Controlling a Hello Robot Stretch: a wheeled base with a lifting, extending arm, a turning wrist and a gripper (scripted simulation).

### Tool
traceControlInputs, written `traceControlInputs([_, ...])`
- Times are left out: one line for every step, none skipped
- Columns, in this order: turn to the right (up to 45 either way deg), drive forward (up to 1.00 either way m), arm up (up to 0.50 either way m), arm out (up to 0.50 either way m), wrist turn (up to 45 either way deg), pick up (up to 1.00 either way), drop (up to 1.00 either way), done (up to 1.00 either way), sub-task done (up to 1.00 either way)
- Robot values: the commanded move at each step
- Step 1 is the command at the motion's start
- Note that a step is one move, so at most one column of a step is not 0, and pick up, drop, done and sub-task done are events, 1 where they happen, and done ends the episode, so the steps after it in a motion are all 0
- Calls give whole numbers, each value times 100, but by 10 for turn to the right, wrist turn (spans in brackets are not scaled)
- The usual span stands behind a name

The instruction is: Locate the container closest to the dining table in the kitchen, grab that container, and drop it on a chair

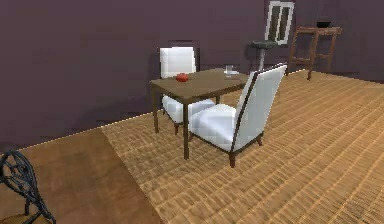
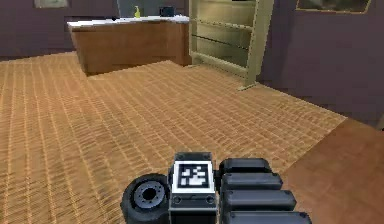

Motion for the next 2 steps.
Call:
traceControlInputs([180,0,0,0,0,0,0,0,0])
traceControlInputs([-450,0,0,0,0,0,0,0,0])
